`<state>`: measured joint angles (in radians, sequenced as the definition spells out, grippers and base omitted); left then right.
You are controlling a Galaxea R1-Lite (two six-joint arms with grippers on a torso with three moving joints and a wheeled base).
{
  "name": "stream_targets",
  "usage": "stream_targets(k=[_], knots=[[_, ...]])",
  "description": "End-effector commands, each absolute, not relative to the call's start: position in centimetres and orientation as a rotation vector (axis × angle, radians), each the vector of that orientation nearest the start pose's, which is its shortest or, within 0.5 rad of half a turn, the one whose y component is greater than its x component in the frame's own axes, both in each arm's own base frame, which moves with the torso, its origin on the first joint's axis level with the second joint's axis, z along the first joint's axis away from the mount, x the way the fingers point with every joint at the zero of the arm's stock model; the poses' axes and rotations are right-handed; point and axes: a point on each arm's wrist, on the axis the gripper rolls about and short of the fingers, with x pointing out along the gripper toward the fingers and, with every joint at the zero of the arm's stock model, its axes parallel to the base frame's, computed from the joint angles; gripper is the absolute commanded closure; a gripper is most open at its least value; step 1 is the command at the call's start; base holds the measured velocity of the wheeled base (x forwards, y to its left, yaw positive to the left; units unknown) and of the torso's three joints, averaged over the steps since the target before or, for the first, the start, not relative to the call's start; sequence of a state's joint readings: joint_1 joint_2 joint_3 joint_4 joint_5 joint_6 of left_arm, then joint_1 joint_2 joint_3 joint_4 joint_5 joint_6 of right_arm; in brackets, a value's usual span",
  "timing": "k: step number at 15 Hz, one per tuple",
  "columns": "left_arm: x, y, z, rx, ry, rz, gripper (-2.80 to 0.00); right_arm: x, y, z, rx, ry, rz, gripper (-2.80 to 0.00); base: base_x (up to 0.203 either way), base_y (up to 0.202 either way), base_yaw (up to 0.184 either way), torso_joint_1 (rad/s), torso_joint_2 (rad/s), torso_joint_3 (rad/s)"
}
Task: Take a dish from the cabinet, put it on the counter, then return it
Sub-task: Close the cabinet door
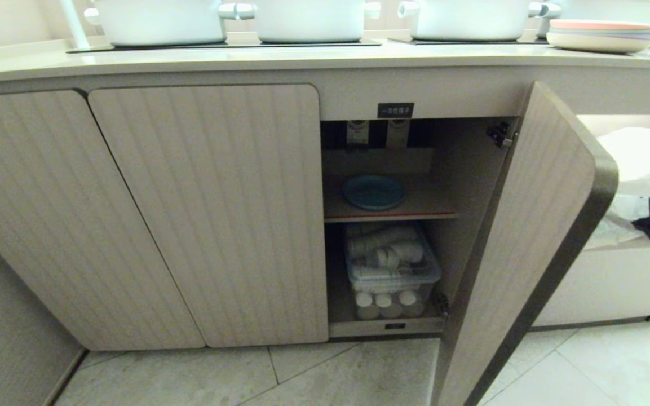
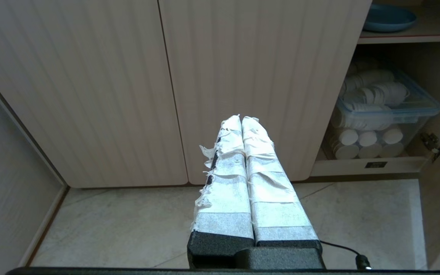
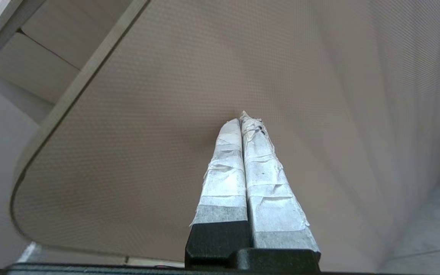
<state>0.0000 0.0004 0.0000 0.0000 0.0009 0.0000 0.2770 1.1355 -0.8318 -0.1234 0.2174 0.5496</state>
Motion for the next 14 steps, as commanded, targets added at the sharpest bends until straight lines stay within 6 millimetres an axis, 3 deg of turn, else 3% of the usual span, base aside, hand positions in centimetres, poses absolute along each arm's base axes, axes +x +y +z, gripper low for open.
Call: stream_targets(k=[1, 14], knots=[[-2.3, 0.0, 7.5, 0.000, 0.000, 0.002, 0.00, 17.3, 5.5, 27.2, 0.538, 0.351, 0.430, 0.00, 0.000, 0.000, 0.000, 0.000, 0.00, 0.000], [-2.3, 0.0, 7.5, 0.000, 0.000, 0.002, 0.00, 25.9, 8.0, 25.8, 0.529, 0.408, 0.458, 0.00, 0.000, 0.000, 0.000, 0.000, 0.00, 0.000]])
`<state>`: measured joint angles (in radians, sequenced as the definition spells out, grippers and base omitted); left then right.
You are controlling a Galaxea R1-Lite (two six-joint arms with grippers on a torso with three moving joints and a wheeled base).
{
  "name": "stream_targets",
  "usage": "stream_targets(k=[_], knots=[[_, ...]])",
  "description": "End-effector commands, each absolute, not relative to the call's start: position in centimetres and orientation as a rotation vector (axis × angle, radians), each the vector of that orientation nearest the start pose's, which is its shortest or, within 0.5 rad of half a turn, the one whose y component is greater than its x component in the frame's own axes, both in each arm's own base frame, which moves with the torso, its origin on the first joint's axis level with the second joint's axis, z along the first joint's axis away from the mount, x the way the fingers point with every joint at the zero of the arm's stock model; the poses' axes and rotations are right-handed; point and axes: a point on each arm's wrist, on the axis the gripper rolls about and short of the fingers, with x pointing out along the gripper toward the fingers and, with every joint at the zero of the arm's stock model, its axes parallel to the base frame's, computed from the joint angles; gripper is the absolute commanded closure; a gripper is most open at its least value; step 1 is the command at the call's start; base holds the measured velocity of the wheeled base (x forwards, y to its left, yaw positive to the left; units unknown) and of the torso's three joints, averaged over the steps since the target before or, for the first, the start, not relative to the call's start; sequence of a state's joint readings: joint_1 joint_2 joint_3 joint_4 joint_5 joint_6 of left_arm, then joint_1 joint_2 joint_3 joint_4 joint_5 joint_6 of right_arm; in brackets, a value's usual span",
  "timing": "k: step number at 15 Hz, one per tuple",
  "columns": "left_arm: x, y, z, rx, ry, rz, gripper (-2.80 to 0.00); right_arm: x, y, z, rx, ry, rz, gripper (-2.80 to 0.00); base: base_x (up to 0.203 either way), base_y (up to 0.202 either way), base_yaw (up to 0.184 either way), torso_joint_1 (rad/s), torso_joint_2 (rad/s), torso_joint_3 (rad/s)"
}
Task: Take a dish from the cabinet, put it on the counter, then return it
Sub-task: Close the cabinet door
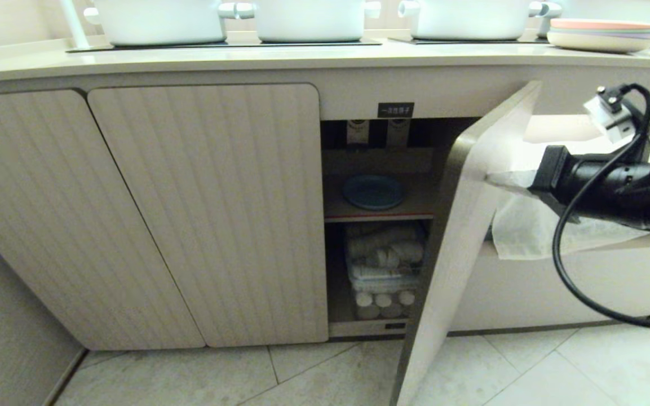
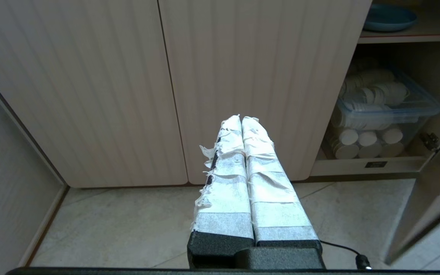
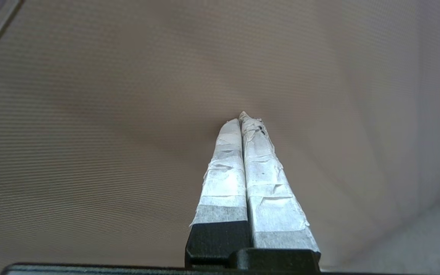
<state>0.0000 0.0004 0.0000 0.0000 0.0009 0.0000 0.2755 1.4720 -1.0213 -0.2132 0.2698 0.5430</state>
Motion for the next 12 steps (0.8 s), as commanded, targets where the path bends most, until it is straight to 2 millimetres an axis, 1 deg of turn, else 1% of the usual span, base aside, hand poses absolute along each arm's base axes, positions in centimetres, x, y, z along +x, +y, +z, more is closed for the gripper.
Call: stream_targets(k=[1, 4, 12], knots=[[-2.3, 0.0, 7.5, 0.000, 0.000, 0.001, 0.00, 26.3, 8.0, 25.6, 0.528, 0.404, 0.457, 0.00, 0.000, 0.000, 0.000, 0.000, 0.00, 0.000], [-2.3, 0.0, 7.5, 0.000, 0.000, 0.001, 0.00, 27.9, 8.4, 24.9, 0.505, 0.394, 0.440, 0.00, 0.000, 0.000, 0.000, 0.000, 0.00, 0.000], [-2.3, 0.0, 7.5, 0.000, 0.000, 0.002, 0.00, 32.8, 9.5, 25.4, 0.491, 0.330, 0.363, 0.00, 0.000, 0.000, 0.000, 0.000, 0.00, 0.000]])
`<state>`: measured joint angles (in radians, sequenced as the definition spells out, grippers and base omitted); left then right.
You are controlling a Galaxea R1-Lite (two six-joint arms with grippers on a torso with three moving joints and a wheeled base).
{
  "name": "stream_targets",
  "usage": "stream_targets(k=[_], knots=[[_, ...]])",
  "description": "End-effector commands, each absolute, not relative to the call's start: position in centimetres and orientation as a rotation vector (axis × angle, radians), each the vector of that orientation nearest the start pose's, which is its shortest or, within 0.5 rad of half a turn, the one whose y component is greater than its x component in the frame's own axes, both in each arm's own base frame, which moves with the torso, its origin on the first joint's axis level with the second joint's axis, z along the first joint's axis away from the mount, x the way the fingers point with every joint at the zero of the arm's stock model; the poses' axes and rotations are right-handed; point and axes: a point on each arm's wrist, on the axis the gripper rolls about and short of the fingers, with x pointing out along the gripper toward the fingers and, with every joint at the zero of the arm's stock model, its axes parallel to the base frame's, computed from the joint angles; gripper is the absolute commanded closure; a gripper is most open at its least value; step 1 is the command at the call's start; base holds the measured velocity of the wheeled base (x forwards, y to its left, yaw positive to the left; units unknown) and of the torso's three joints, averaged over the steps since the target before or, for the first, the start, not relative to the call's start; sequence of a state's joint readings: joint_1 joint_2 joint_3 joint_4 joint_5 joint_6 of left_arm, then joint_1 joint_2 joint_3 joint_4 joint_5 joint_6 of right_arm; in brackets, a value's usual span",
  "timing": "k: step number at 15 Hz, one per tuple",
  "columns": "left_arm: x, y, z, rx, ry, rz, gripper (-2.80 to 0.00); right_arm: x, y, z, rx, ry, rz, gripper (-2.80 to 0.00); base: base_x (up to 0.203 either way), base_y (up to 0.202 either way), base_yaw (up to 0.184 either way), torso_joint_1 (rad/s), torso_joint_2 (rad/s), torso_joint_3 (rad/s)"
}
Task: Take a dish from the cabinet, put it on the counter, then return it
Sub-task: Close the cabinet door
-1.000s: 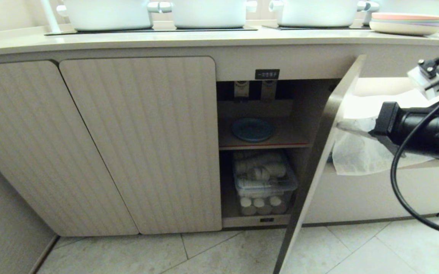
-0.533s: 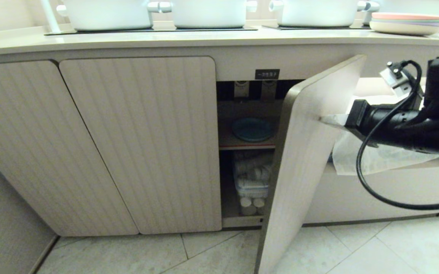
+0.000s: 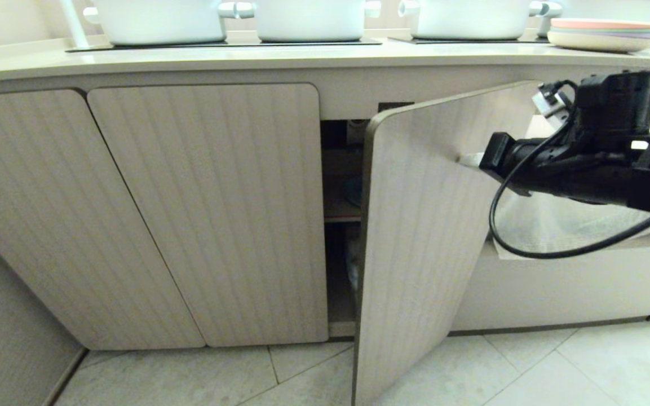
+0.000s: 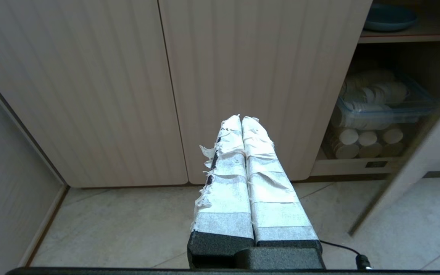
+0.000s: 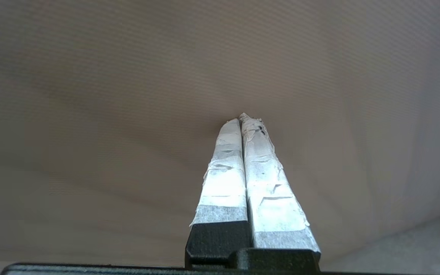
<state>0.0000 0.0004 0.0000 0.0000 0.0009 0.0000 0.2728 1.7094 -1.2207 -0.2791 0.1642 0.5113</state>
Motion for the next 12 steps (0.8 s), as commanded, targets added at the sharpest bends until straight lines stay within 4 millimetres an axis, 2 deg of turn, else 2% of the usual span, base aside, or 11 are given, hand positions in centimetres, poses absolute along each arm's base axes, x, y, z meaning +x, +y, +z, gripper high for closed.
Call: stream_targets(k=[1, 7, 12], knots=[[-2.3, 0.0, 7.5, 0.000, 0.000, 0.000, 0.00, 33.3, 9.7, 25.4, 0.488, 0.321, 0.340, 0.00, 0.000, 0.000, 0.000, 0.000, 0.00, 0.000], [-2.3, 0.0, 7.5, 0.000, 0.000, 0.001, 0.00, 35.6, 10.1, 25.5, 0.447, 0.245, 0.241, 0.00, 0.000, 0.000, 0.000, 0.000, 0.00, 0.000], [-2.3, 0.0, 7.5, 0.000, 0.000, 0.000, 0.00, 36.6, 10.5, 25.5, 0.426, 0.154, 0.228, 0.00, 0.000, 0.000, 0.000, 0.000, 0.00, 0.000]])
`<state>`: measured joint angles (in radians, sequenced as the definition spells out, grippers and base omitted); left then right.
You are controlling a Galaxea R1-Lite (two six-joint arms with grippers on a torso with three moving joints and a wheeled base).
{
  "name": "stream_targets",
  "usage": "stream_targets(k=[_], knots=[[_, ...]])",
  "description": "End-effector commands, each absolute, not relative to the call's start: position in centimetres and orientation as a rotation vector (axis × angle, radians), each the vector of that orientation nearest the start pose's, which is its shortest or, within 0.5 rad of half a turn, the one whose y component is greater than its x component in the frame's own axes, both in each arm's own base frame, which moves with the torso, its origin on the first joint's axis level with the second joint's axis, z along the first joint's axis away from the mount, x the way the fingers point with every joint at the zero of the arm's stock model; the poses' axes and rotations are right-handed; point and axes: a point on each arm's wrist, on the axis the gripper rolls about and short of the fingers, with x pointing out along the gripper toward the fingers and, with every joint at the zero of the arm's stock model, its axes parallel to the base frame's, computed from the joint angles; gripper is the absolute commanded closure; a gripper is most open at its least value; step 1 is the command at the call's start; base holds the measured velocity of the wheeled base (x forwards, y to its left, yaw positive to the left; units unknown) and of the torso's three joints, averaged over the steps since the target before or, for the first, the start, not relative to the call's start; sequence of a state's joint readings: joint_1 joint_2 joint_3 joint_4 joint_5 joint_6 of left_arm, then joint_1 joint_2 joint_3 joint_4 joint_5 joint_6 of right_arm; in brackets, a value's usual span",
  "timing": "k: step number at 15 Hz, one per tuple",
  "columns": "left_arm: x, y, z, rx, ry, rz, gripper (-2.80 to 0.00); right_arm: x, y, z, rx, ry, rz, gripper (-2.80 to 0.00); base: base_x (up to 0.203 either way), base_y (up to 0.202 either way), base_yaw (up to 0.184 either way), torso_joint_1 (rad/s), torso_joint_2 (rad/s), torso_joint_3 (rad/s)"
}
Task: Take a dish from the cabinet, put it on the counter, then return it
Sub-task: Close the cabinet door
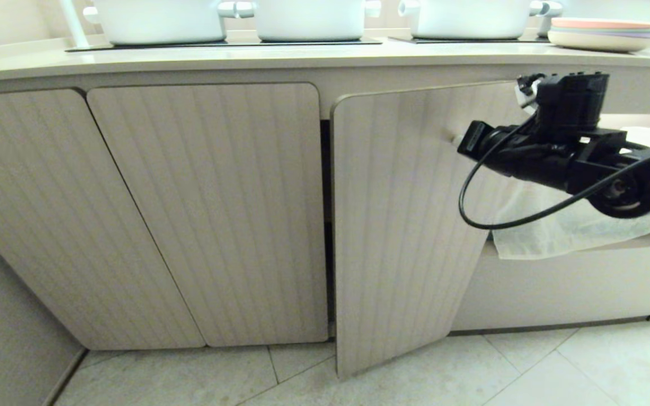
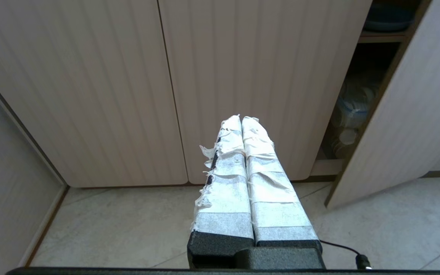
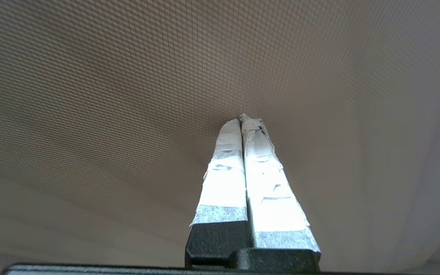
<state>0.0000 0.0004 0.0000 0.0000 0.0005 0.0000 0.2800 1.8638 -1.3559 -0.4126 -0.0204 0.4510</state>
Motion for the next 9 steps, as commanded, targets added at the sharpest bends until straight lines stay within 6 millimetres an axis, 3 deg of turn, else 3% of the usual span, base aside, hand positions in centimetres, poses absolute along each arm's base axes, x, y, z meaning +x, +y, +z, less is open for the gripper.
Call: stream_targets(k=[1, 9], knots=[[-2.3, 0.0, 7.5, 0.000, 0.000, 0.001, 0.00, 36.9, 10.6, 25.3, 0.406, 0.153, 0.215, 0.00, 0.000, 0.000, 0.000, 0.000, 0.00, 0.000], [-2.3, 0.0, 7.5, 0.000, 0.000, 0.001, 0.00, 38.6, 11.2, 25.8, 0.366, 0.027, 0.160, 0.00, 0.000, 0.000, 0.000, 0.000, 0.00, 0.000]])
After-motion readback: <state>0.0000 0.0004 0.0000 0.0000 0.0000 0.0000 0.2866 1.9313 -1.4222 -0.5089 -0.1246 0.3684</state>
